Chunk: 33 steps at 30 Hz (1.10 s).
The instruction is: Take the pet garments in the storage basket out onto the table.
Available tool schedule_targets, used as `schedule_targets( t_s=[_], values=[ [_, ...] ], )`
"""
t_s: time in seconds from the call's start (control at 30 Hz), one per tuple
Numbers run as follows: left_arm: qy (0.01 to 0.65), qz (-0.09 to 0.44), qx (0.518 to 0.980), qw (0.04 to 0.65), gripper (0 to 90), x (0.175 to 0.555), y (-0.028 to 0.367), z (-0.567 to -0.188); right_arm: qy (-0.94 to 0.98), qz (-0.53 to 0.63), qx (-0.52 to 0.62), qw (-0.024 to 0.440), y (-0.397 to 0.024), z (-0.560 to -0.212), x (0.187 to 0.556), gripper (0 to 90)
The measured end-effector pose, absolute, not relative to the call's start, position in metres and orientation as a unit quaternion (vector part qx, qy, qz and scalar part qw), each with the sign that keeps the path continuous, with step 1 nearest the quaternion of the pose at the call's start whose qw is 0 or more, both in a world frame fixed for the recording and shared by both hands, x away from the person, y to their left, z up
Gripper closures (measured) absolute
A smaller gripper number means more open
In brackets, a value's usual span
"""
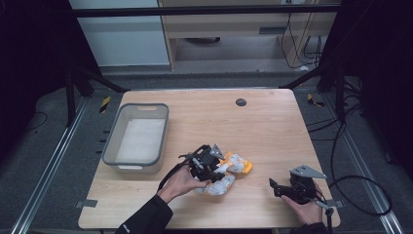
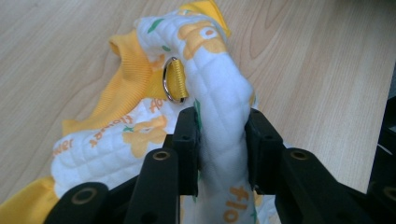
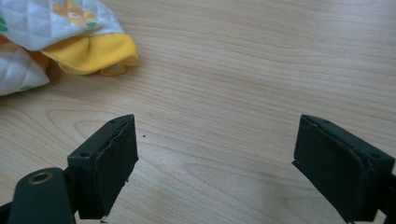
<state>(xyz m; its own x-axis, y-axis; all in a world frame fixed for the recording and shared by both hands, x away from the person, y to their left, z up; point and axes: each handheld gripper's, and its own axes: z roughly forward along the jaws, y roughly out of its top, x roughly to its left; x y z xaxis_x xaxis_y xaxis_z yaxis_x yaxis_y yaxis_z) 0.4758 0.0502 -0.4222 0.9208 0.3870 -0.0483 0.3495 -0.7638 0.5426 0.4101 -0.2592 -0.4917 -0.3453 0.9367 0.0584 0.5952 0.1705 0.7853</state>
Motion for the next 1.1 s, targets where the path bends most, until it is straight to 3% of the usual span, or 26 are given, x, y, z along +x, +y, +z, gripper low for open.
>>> schedule_targets(
  t_s=[0.23,0.6,1.1],
  values=[
    [0.195,0.030,0.939,0.280,57.7,0.471,0.048,-0.431,0.730,0.373,0.525,0.230,-0.259,-0.492,0.410,13.2],
    [0.198,0.036,0.935,0.291,32.8,0.464,0.054,-0.434,0.730,0.372,0.525,0.230,-0.259,-0.492,0.410,12.7],
    [0.219,0.065,0.913,0.337,23.5,0.454,0.087,-0.421,0.729,0.371,0.526,0.233,-0.260,-0.493,0.410,12.3]
  ],
)
